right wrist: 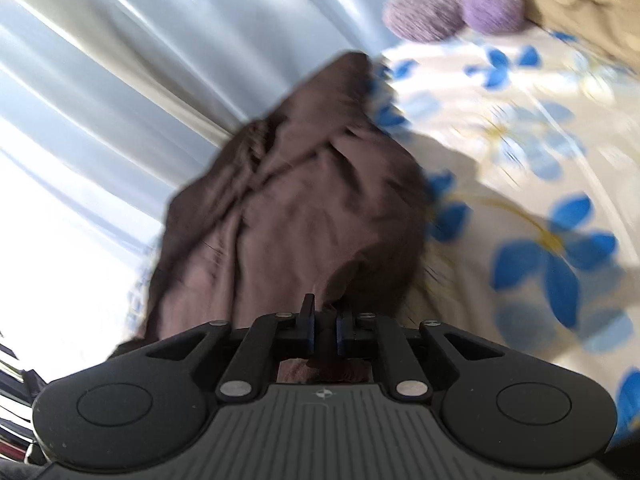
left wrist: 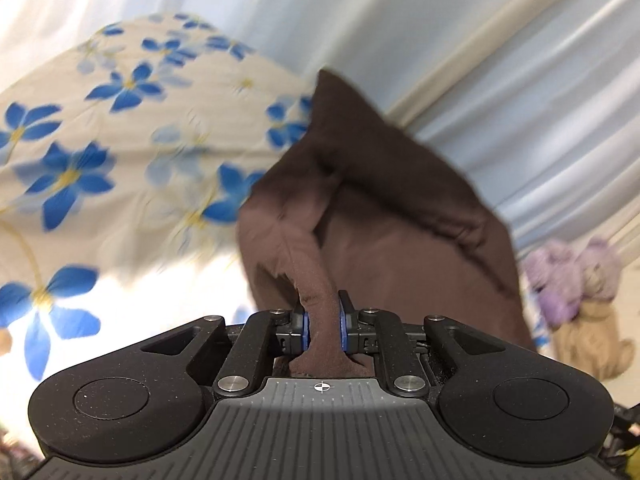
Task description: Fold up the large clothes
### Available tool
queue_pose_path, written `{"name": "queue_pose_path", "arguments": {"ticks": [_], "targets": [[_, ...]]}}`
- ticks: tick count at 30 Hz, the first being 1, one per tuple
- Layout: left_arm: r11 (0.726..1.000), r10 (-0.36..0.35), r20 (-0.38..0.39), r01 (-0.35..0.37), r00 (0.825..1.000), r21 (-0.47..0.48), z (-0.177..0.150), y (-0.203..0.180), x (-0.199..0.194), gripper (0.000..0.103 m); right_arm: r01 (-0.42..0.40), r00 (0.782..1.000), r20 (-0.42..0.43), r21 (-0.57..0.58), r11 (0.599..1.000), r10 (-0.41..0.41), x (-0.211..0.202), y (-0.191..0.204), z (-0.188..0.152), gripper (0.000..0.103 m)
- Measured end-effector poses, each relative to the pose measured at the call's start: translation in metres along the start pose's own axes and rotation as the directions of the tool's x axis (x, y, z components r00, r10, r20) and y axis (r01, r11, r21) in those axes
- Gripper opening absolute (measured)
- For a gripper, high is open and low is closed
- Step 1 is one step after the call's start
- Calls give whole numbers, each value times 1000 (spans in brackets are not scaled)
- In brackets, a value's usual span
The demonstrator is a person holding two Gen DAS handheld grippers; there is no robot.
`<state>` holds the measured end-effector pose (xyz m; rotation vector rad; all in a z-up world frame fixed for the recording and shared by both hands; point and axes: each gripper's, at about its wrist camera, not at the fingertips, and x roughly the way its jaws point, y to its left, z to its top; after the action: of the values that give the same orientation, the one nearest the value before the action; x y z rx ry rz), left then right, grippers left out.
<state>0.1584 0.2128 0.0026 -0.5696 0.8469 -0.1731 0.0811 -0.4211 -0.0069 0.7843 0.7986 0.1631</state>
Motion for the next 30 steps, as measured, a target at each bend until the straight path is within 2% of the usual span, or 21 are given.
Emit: {"name": "queue_pose_path", "arguments": {"ticks": [5, 9, 14, 18, 19, 20, 21, 22, 23, 24, 25, 26, 27, 28, 30], "targets": [[996, -82, 80, 85, 993, -26, 50, -25, 12, 15, -99, 989, 108, -18, 995, 100, 18, 25, 52, 8], [993, -114, 128, 117, 985, -17, 102, -45, 32, 15, -104, 977, 181, -30, 994, 108, 46, 45, 100, 8], [988, -124, 183, 139, 975, -71, 166, -50, 75, 15, -2, 963, 270, -49, 999, 15, 78, 64, 166, 8], [992, -39, 216, 63, 976, -109, 198, -46, 131, 18, 129, 928, 356, -29, 991, -111, 107, 72, 211, 8], [990, -20, 219, 49, 975, -128, 201, -43, 146, 25, 164, 915, 378, -28, 986, -141, 116, 71, 220, 8], [987, -12, 218, 46, 976, -152, 204, -39, 161, 28, 180, 903, 399, -18, 983, -158, 124, 68, 226, 9], [982, -14, 213, 54, 977, -180, 204, -33, 172, 39, 178, 895, 416, -1, 984, -161, 132, 64, 232, 10], [979, -15, 209, 57, 978, -194, 203, -31, 181, 53, 168, 892, 422, 16, 986, -159, 139, 59, 238, 13], [982, -4, 223, 46, 975, -185, 201, -30, 187, 63, 160, 892, 422, 37, 986, -160, 145, 53, 240, 18], [988, 24, 252, 15, 967, -152, 200, -31, 189, 86, 156, 893, 419, 51, 986, -163, 151, 49, 243, 23], [994, 46, 286, -15, 957, -109, 199, -31, 190, 94, 161, 889, 426, 53, 986, -168, 157, 45, 241, 35], [997, 57, 308, -39, 950, -62, 198, -29, 190, 94, 186, 875, 448, 39, 982, -184, 160, 44, 238, 56], [998, 61, 313, -58, 948, -19, 199, -28, 192, 95, 241, 853, 476, 10, 970, -217, 163, 45, 234, 66], [998, 54, 298, -63, 953, 21, 200, -27, 197, 96, 289, 838, 491, -30, 957, -238, 165, 45, 233, 71], [994, 67, 242, -85, 968, 66, 198, -26, 213, 96, 358, 846, 456, -100, 928, -277, 179, 41, 235, 72]]}}
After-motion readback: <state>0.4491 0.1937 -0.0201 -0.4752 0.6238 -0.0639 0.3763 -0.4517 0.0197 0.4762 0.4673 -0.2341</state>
